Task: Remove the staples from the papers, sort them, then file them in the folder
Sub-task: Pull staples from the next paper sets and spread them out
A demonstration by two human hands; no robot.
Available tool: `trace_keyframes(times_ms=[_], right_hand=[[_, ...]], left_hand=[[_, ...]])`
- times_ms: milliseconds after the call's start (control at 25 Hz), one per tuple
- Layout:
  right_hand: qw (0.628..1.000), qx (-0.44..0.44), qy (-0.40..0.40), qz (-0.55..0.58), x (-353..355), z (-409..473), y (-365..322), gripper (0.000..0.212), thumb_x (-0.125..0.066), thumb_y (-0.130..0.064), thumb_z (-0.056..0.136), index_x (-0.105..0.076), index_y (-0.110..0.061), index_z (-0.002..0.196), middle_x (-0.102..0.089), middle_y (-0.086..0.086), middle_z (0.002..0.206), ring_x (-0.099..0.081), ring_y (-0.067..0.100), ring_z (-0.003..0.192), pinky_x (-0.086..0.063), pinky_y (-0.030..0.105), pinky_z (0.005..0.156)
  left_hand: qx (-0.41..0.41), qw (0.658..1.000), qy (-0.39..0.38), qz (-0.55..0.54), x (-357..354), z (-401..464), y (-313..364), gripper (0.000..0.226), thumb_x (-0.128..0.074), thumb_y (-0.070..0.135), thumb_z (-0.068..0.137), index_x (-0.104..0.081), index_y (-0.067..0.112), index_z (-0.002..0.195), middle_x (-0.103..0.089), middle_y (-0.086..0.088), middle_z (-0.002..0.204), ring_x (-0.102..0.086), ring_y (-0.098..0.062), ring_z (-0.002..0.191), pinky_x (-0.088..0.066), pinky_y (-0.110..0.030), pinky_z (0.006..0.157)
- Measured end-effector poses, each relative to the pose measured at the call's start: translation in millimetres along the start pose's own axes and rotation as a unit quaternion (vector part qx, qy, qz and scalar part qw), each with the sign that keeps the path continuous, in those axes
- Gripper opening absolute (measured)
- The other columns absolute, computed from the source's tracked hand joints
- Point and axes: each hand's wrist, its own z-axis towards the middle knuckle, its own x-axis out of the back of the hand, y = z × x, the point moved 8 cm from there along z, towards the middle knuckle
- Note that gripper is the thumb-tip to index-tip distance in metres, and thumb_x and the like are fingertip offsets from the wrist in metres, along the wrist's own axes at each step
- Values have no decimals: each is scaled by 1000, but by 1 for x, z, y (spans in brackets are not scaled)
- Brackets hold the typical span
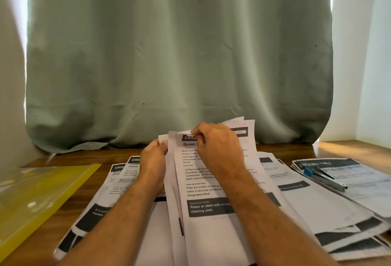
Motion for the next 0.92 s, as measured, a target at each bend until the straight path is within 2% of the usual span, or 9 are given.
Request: trace_keyframes(times_ms=[120,320,400,480,520,640,840,920], right_hand=[[994,48,93,9,14,-7,-8,3,-68,-16,84,-68,-19,85,-68,-5,79,-57,14,71,-50,29,66],[991,95,95,27,9,-16,-20,3,-65,-18,82,-62,-19,83,-64,-4,82,-54,11,75,-51,26,69],[989,106,95,31,8,-16,-23,3,-61,-21,84,-63,-19,85,-65,-4,84,-55,11,76,-51,25,70],[990,106,86,32,4,-15,-23,16,-51,-25,89,-65,-19,89,-66,-3,87,-57,12,77,-51,25,71],[991,99,79,32,1,-14,-22,19,-48,-25,91,-66,-19,92,-67,-3,88,-58,13,78,-52,26,71],[996,48,63,32,-4,-9,-11,12,-60,-18,93,-70,-18,100,-67,-1,92,-62,17,75,-56,33,67],[997,-49,-24,59,-17,-5,9,28,-51,-27,101,-68,-24,122,-63,0,109,-66,20,83,-59,34,76],[995,-56,-30,73,-18,-6,10,30,-50,-27,101,-67,-26,126,-62,-1,111,-66,19,86,-58,32,79]], left_hand=[[-40,999,12,-33,3,0,6,22,-51,18,104,-72,18,101,-77,-14,93,-73,-37,87,-59,-58,82],[-70,994,22,-82,8,-3,15,20,-49,23,106,-69,21,102,-77,-3,85,-73,-22,74,-59,-36,61],[-71,994,20,-81,7,-4,16,21,-47,24,106,-68,22,103,-77,0,79,-73,-20,71,-60,-37,62],[-70,994,6,-82,5,-6,18,21,-48,23,106,-68,19,107,-77,-4,84,-74,-26,76,-62,-43,70],[-70,994,-10,-88,2,-6,19,20,-50,21,105,-69,17,109,-77,-9,90,-73,-31,81,-61,-48,75],[-71,991,-49,-97,-8,-10,22,18,-53,16,102,-69,11,109,-73,-22,103,-70,-39,89,-57,-57,86],[-88,990,-86,-66,-16,-13,20,30,-44,26,105,-70,11,105,-73,-24,102,-71,-41,90,-57,-57,87],[-116,987,-110,-26,-20,-16,24,32,-46,32,105,-68,9,108,-74,-22,97,-73,-37,85,-61,-50,76]])
